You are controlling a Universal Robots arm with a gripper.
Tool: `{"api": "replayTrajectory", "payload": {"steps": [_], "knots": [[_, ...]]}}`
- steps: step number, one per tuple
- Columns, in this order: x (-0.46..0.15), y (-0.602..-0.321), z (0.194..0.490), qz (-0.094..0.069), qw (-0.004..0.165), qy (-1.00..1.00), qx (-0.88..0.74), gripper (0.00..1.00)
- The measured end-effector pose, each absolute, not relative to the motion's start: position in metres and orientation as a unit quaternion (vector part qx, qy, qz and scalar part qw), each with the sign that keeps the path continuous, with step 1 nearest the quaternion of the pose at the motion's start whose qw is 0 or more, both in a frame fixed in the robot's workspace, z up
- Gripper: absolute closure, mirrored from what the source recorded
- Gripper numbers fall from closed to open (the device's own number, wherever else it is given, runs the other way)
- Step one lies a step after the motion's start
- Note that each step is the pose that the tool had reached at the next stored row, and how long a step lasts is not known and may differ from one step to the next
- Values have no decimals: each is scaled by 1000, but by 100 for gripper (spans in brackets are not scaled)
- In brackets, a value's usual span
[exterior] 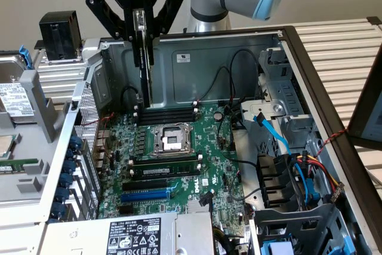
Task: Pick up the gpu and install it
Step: 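Insert the gpu into the slot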
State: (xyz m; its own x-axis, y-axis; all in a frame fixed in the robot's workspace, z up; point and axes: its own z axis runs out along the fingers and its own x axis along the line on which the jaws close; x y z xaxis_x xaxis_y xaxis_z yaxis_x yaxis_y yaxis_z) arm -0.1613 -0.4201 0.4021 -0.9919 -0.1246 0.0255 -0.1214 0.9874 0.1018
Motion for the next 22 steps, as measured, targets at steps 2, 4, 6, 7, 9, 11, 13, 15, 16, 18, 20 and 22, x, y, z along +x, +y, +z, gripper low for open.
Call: {"api": "replayTrajectory", "payload": {"steps": [2,4,6,7,9,11,13,15,16,18,20,22], "knots": [[-161,-420,401,-50,17,-995,79,73],[-161,-420,401,-49,18,-994,98,73],[-161,-420,400,-49,18,-992,116,73],[-161,-420,400,-49,19,-991,125,73],[-161,-420,400,-49,20,-988,143,73],[-161,-420,400,-48,21,-986,161,73],[-161,-420,400,-48,21,-983,179,73],[-161,-420,400,-47,22,-979,197,73],[-161,-420,400,-47,22,-977,206,73],[-161,-420,400,-47,22,-973,223,73],[-161,-420,400,-47,22,-970,238,73],[-161,-420,400,-46,21,-966,252,73]]}}
